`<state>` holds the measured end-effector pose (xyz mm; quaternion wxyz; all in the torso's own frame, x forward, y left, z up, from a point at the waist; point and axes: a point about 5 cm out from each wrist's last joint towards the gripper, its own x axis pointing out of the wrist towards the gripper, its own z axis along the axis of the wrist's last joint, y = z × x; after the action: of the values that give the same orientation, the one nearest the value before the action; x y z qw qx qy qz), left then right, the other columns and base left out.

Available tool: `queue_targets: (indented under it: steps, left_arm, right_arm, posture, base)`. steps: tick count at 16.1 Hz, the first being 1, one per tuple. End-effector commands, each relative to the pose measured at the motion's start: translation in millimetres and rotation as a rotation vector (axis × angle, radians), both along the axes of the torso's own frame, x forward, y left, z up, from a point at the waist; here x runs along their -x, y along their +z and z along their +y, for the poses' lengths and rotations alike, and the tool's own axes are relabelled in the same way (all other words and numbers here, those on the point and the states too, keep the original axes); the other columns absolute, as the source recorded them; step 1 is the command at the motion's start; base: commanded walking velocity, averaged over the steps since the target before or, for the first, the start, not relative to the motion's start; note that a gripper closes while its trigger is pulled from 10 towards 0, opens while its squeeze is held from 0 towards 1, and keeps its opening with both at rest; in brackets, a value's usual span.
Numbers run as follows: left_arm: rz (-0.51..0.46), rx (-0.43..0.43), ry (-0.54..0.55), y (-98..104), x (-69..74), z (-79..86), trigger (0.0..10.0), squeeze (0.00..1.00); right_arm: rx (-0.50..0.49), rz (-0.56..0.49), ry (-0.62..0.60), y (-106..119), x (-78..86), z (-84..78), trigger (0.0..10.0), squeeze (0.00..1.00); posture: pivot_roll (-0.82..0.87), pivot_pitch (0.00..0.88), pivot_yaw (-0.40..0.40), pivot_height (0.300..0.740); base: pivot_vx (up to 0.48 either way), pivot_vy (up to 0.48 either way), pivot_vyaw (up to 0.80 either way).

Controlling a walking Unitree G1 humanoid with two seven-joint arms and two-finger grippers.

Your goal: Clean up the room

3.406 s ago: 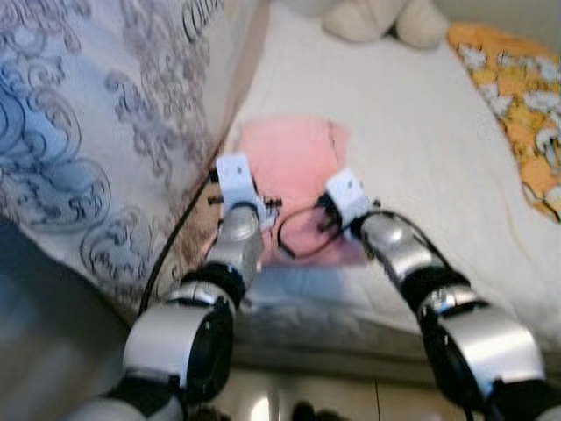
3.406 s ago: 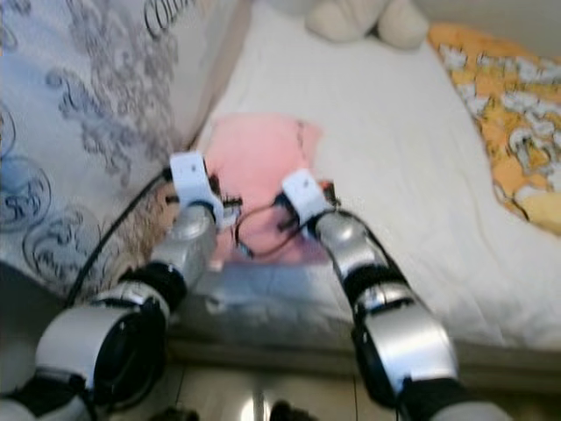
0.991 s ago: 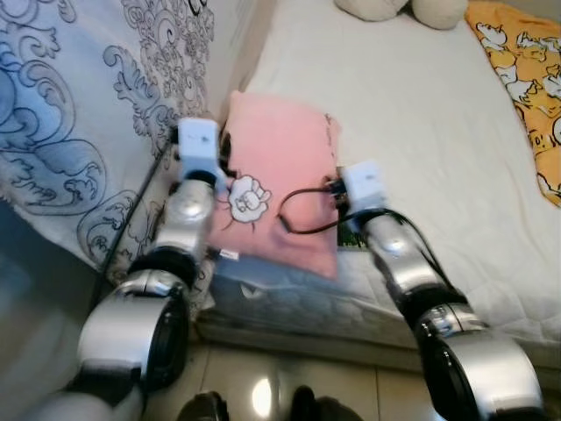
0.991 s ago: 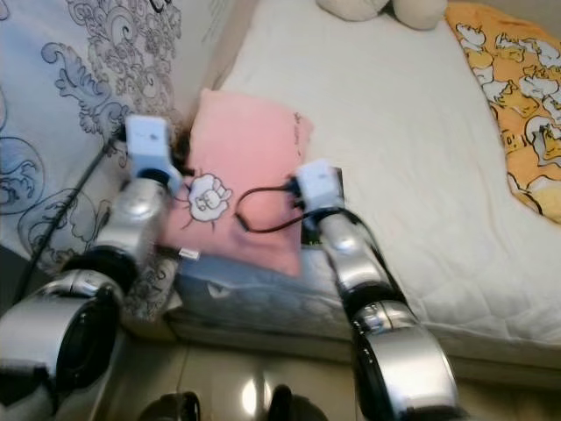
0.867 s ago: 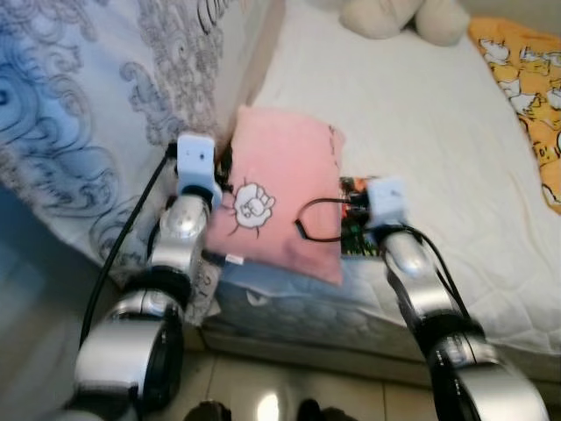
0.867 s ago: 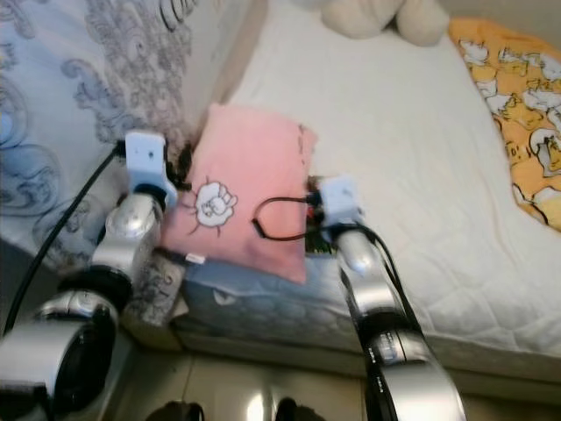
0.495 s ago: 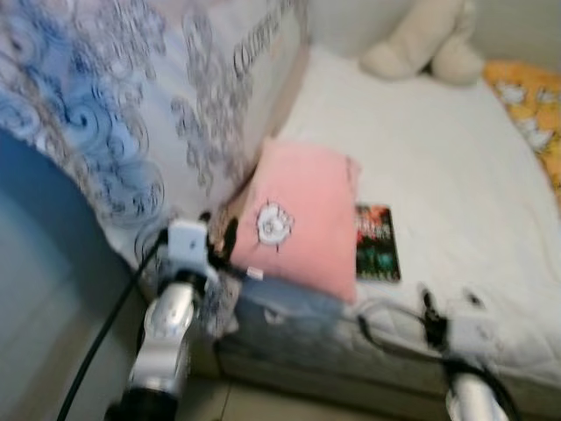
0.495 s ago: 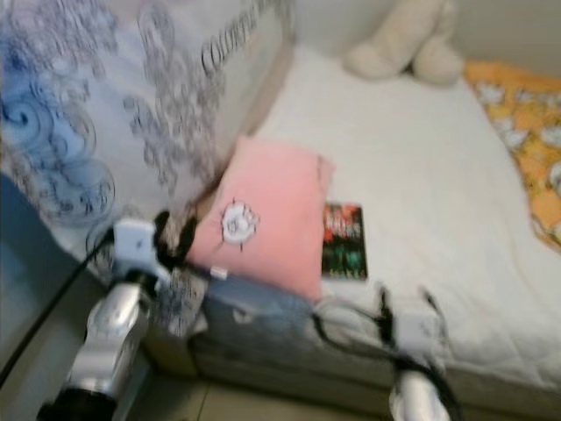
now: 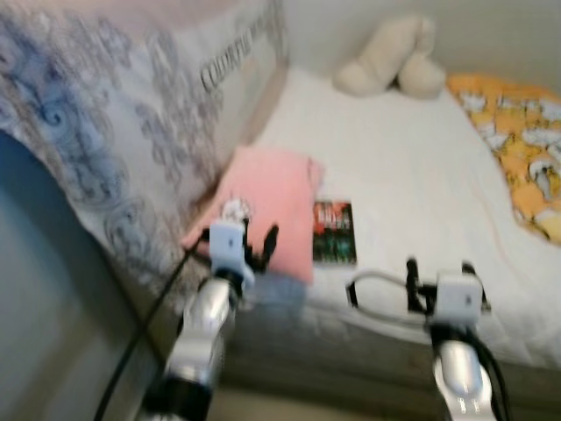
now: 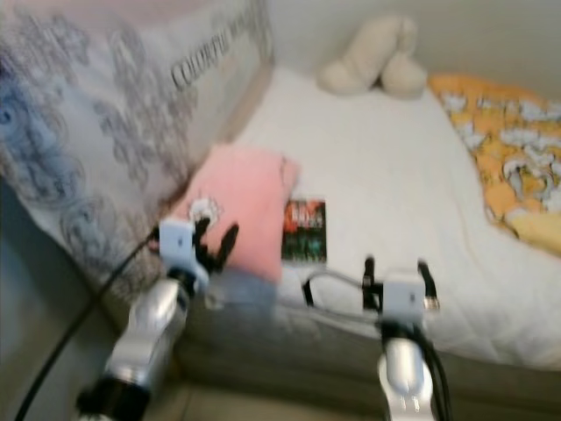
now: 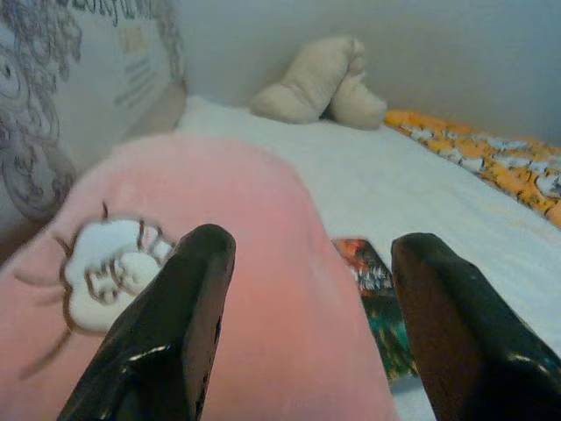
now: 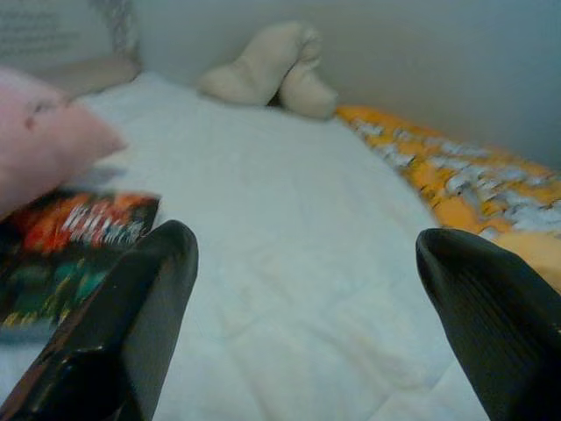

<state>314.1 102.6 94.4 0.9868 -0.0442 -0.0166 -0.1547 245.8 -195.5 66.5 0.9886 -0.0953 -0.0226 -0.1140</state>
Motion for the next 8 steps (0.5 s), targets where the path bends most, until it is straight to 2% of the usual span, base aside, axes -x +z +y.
queue_targets:
  steps: [1, 3, 6, 8]
  left_arm:
    - [0.007, -0.007, 0.014, -2.3, -1.3, 4.3, 10.0, 1.0]
    - [0.017, -0.031, 0.004, -3.0, -4.3, 3.9, 10.0, 1.0]
    - [0.025, -0.047, 0.015, -1.3, -10.3, 5.5, 10.0, 1.0]
    - [0.038, -0.032, 0.009, -1.4, -14.5, 6.1, 10.0, 1.0]
  right_arm:
    - [-0.008, -0.001, 0.004, 0.9, -2.6, 2.0, 10.0, 1.0]
    - [-0.008, 0.018, 0.015, -0.8, -0.8, 3.9, 10.0, 1.0]
    - [-0.018, 0.044, 0.024, -5.3, -2.0, 5.4, 10.0, 1.0]
    - [-0.115, 0.087, -0.012, -9.0, -12.1, 3.8, 10.0, 1.0]
  posture:
    - [0.11, 0.0, 0.0, 0.74]
    - [0.11, 0.0, 0.001, 0.74]
    - [0.11, 0.0, 0.002, 0.74]
    - [0.11, 0.0, 0.004, 0.74]
  base:
    - [0.0, -0.454, 0.0]
    - [0.0, -0.433, 0.0]
    - [0.252, -0.404, 0.0]
    - [0.263, -0.399, 0.0]
